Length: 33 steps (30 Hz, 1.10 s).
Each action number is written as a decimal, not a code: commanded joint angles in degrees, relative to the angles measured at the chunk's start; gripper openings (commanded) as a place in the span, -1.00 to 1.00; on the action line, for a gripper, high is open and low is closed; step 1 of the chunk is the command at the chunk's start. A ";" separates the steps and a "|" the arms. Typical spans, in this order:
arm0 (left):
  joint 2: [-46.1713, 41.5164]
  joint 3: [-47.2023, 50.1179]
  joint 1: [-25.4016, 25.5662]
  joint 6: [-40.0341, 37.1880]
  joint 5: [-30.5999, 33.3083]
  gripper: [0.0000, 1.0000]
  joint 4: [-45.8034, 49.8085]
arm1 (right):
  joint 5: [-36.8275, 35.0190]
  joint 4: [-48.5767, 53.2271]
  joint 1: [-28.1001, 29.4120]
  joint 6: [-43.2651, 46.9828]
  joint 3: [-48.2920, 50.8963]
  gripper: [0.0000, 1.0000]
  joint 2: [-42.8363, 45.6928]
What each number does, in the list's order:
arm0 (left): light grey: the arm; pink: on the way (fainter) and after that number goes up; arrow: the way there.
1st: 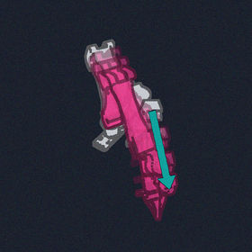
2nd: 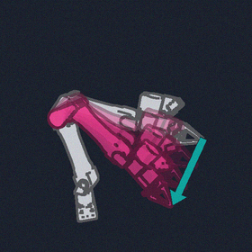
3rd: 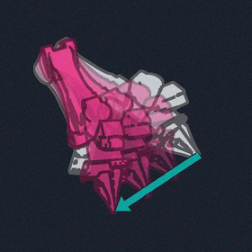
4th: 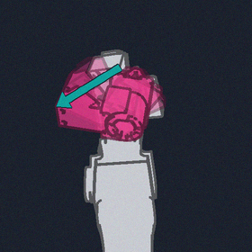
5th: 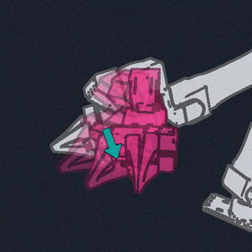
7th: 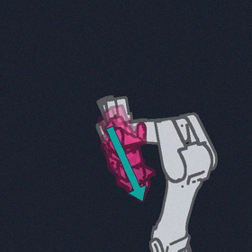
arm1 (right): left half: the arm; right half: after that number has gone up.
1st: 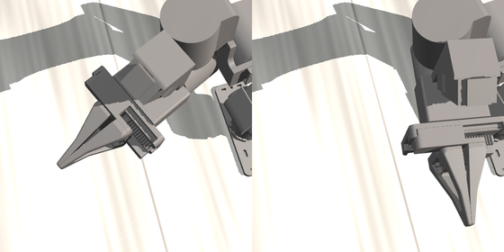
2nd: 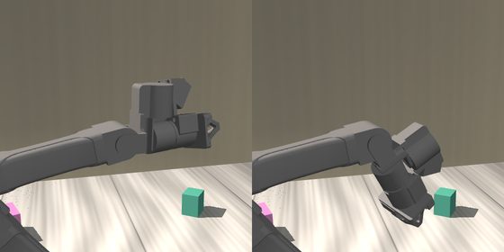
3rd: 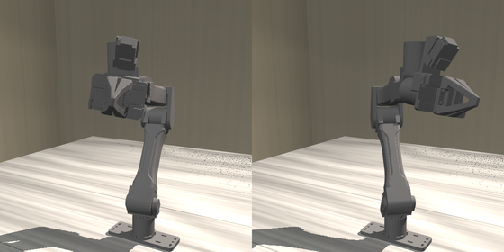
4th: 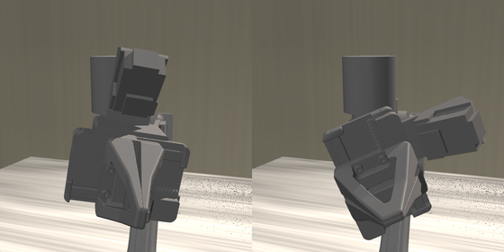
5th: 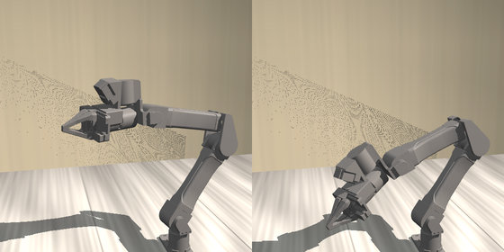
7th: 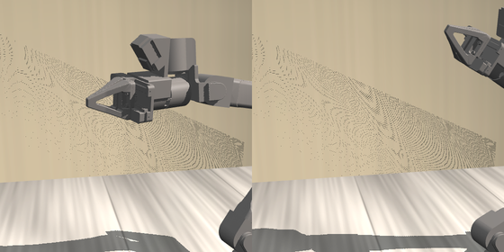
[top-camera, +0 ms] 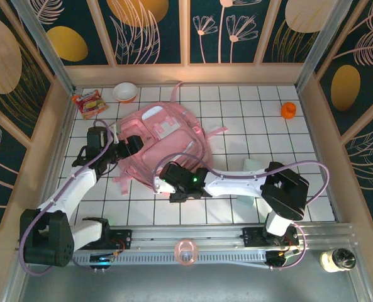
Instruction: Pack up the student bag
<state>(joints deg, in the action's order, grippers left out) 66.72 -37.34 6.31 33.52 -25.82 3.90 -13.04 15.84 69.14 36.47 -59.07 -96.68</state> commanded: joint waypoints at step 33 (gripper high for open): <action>-19.48 15.67 -0.24 -5.32 -7.28 0.31 -19.72 | 15.23 4.59 -24.14 12.06 -18.32 -1.00 12.87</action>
<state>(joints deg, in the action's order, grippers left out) 50.17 -25.87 6.31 31.11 -31.14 -7.25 0.86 21.67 45.91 49.19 -72.58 -84.64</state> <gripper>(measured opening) 0.662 0.058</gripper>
